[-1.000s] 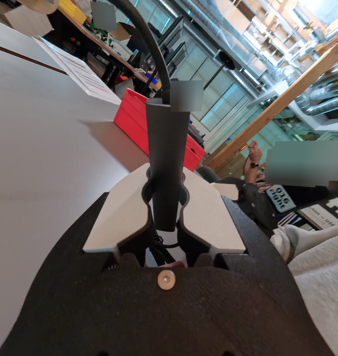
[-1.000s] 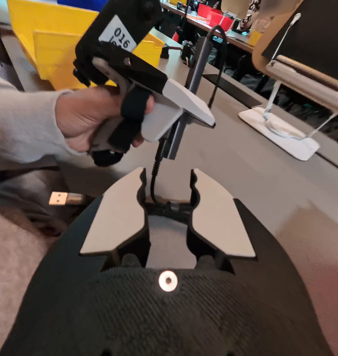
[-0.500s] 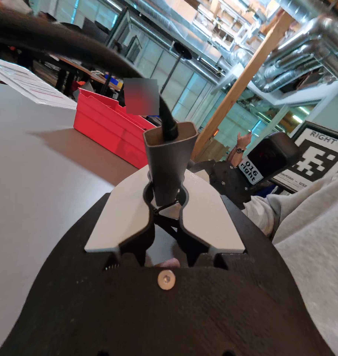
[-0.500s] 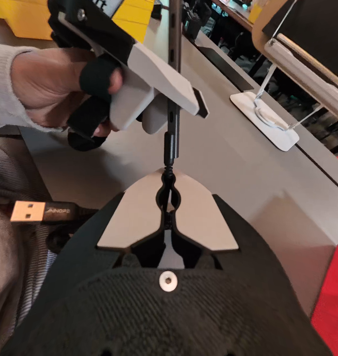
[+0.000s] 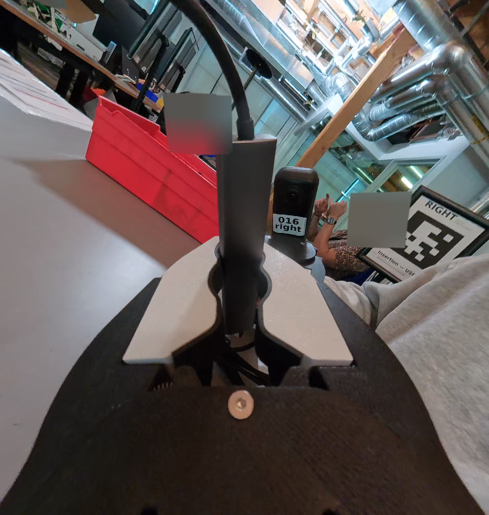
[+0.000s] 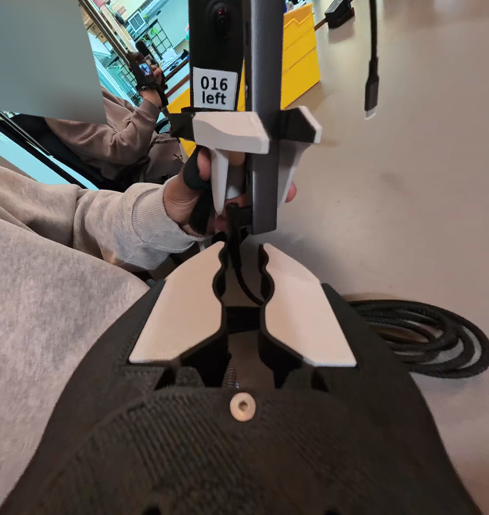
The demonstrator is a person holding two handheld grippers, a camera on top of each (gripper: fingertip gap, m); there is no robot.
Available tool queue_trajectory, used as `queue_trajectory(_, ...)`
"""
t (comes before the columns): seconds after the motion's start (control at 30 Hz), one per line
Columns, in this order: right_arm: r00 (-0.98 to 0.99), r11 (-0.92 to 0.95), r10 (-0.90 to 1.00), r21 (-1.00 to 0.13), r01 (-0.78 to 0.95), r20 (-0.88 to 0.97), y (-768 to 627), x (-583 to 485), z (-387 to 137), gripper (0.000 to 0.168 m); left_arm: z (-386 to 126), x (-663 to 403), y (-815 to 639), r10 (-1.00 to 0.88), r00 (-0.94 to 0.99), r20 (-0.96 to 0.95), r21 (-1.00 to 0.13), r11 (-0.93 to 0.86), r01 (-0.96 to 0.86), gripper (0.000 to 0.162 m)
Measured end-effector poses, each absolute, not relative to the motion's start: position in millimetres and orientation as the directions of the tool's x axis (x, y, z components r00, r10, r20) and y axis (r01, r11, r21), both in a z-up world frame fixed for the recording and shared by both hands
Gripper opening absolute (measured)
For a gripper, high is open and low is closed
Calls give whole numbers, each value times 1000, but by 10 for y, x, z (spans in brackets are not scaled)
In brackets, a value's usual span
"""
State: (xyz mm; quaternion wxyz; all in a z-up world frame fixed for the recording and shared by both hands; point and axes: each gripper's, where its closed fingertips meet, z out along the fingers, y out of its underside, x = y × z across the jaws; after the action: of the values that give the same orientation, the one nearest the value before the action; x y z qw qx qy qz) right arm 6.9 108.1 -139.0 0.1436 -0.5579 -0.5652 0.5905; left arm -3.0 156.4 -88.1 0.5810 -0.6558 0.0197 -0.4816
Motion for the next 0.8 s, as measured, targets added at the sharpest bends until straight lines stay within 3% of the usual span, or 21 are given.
queue_trajectory(0.17,-334,-324,785,-806,496,-521,980,29,-1443,16,-948,12,1583,-561,510,652,-747,-361,558,18)
queue_trajectory(0.2,-344,-338,769,-800,497,-539,957,31,-1425,8,-946,6,1584,-562,509,651,-747,-360,559,18)
queue_trajectory(0.53,-489,-559,508,-703,440,-709,931,89,-1064,7,-773,-58,1527,-640,296,709,-625,-375,685,18)
queue_trajectory(0.8,-462,-408,703,-838,362,-541,962,88,-1070,7,-851,-71,1561,-626,434,648,-721,-323,613,24)
